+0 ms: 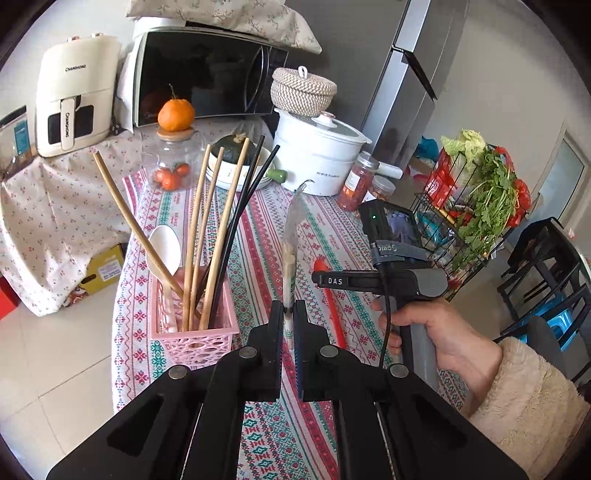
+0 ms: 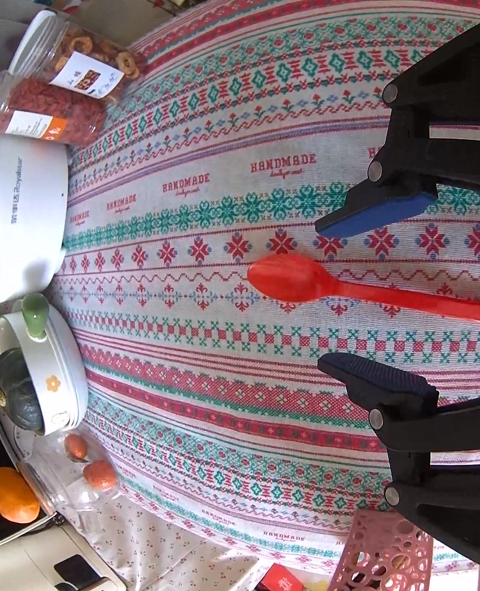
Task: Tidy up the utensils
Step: 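Lift the wrapped chopsticks with the left tool while the right tool grasps the red spoon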
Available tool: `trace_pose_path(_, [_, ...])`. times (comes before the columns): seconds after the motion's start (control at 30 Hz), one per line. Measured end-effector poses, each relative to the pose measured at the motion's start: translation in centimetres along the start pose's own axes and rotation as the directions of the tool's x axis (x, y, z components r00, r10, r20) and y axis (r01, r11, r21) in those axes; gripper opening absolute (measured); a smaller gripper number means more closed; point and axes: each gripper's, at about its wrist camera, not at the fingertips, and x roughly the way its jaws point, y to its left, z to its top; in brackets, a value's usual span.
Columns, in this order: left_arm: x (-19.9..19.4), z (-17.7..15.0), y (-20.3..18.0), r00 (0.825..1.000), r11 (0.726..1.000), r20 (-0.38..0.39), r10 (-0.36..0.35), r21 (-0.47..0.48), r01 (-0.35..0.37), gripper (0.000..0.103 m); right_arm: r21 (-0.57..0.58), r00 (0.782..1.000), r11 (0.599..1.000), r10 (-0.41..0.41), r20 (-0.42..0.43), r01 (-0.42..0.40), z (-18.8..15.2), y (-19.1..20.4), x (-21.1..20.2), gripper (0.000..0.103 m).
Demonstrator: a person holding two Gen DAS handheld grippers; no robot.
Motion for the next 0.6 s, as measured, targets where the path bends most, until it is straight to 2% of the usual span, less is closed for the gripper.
trace_pose_path(0.1, [-0.3,0.0,0.2,1.000,1.000,-0.001,-0.010,0.001,0.010,0.004,-0.038,0.999,0.998,-0.053,-0.007,0.052,0.2,0.5,1.3,0.044])
trace_pose_path(0.2, [-0.5,0.0,0.3,1.000,1.000,0.003,-0.018,0.001,0.018,0.004,-0.065,0.998,0.996,-0.067,0.003,0.067,0.2,0.5,2.0,0.026])
trace_pose_path(0.23, [-0.6,0.1,0.3,1.000,1.000,0.005,-0.019,0.002,0.019,0.004,-0.068,0.998,0.996,-0.066,0.006,0.066,0.2,0.4,2.0,0.026])
trace_pose_path(0.37, [-0.9,0.3,0.0,1.000,1.000,0.020,-0.012,0.017,0.012,0.005,-0.010,1.000,1.000,-0.022,0.017,0.023,0.4,-0.7,1.3,0.025])
trace_pose_path(0.47, [-1.9,0.6,-0.1,0.999,1.000,0.051,-0.007,0.030,0.005,0.004,0.036,0.996,0.999,0.027,0.081,-0.030,0.4,-1.4,-1.1,0.024])
trace_pose_path(0.53, [-3.0,0.9,-0.1,0.997,1.000,0.081,-0.012,0.029,0.010,0.004,0.047,0.989,0.997,0.061,0.133,-0.068,0.3,-1.8,-3.1,0.003])
trace_pose_path(0.6, [-4.3,1.1,0.0,0.993,1.000,0.118,-0.011,0.031,0.008,0.004,0.051,0.978,0.994,0.086,0.189,-0.097,0.0,-2.0,-5.2,0.003])
